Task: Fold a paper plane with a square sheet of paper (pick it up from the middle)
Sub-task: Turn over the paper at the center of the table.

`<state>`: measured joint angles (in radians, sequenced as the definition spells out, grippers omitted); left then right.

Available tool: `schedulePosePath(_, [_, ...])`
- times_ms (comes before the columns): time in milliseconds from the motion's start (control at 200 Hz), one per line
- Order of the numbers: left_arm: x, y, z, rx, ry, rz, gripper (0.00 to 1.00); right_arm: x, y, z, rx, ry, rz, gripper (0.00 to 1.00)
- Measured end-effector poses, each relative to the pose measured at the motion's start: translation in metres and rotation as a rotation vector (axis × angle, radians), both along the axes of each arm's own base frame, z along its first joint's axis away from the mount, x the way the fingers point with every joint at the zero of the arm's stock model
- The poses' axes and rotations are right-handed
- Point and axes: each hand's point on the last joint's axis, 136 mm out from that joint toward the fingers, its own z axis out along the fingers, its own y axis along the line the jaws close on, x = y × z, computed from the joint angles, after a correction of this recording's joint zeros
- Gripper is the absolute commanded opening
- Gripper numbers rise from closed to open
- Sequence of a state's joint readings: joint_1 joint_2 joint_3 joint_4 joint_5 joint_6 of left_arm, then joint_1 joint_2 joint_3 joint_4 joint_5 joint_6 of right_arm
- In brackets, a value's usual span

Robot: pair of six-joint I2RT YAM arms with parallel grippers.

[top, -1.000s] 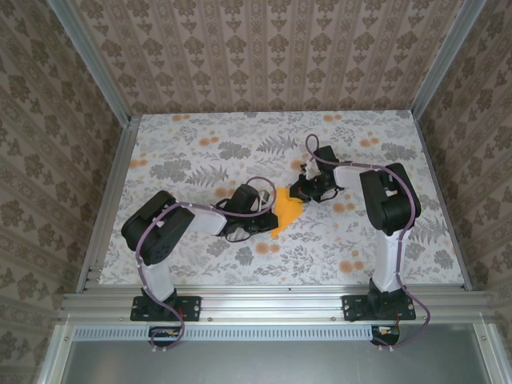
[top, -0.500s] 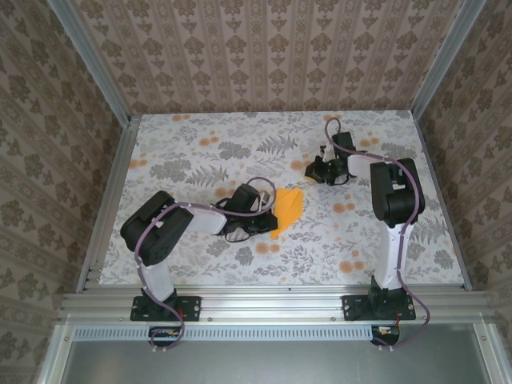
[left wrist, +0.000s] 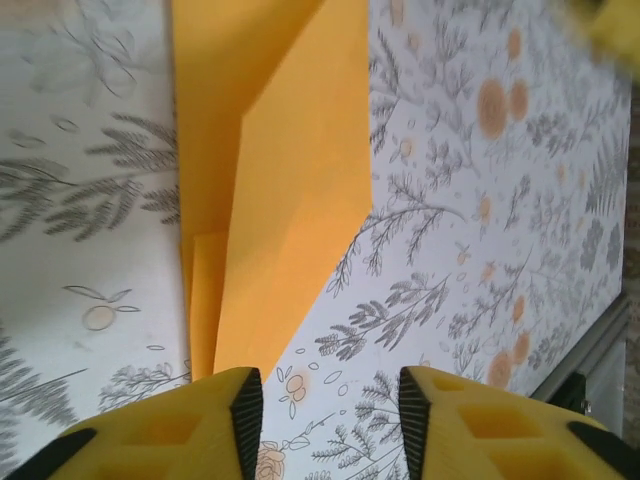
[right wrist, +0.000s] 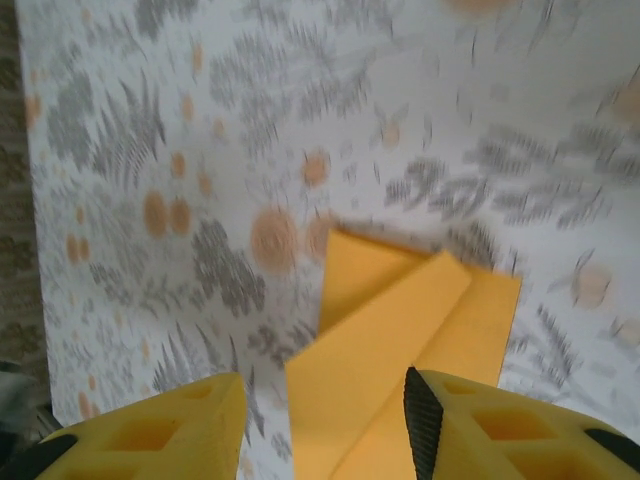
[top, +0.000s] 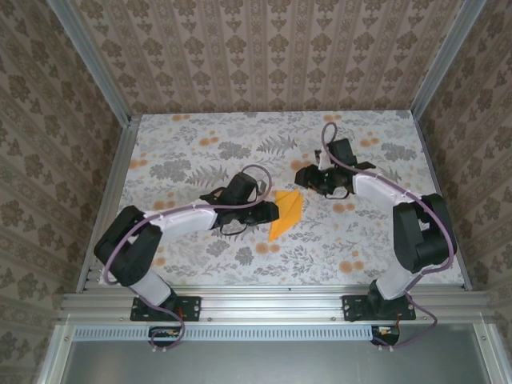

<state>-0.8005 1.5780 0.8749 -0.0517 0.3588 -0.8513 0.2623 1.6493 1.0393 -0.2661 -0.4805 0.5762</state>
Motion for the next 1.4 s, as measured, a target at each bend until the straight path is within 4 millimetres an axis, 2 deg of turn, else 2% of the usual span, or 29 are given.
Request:
schedulePosePath(100, [0.005, 0.012, 0.005, 0.041, -0.032, 0.04, 0.52, -0.028, 0.012, -0.026, -0.011, 0.086, 0.029, 0.5])
schedulePosePath(195, [0.008, 0.021, 0.0, 0.079, -0.036, 0.07, 0.56, -0.042, 0.022, -0.043, -0.01, 0.14, 0.043, 0.49])
schedulePosePath(345, [0.008, 0.038, -0.013, 0.136, -0.023, 0.108, 0.6, -0.043, 0.035, -0.057, 0.009, 0.171, 0.051, 0.47])
schedulePosePath(560, [0.006, 0.056, -0.026, 0.183, 0.005, 0.147, 0.63, -0.041, 0.04, -0.076, 0.014, 0.214, 0.039, 0.43])
schedulePosePath(940, [0.006, 0.069, -0.037, 0.201, 0.038, 0.185, 0.66, -0.027, 0.058, -0.076, 0.105, 0.197, 0.04, 0.33])
schedulePosePath(1010, [0.006, 0.072, -0.039, 0.203, 0.045, 0.195, 0.67, -0.025, 0.06, -0.077, 0.116, 0.201, 0.038, 0.26])
schedulePosePath(1125, [0.007, 0.078, -0.041, 0.203, 0.057, 0.213, 0.7, -0.024, 0.063, -0.076, 0.128, 0.195, 0.044, 0.07])
schedulePosePath(1220, [0.011, 0.085, -0.038, 0.195, 0.059, 0.234, 0.73, -0.023, 0.064, -0.073, 0.127, 0.191, 0.047, 0.03])
schedulePosePath(1320, [0.018, 0.094, -0.034, 0.187, 0.06, 0.265, 0.76, -0.024, 0.061, -0.065, 0.09, 0.183, 0.059, 0.01])
schedulePosePath(1400, [0.025, 0.107, -0.033, 0.195, 0.064, 0.291, 0.78, -0.024, 0.055, -0.049, 0.027, 0.154, 0.071, 0.01])
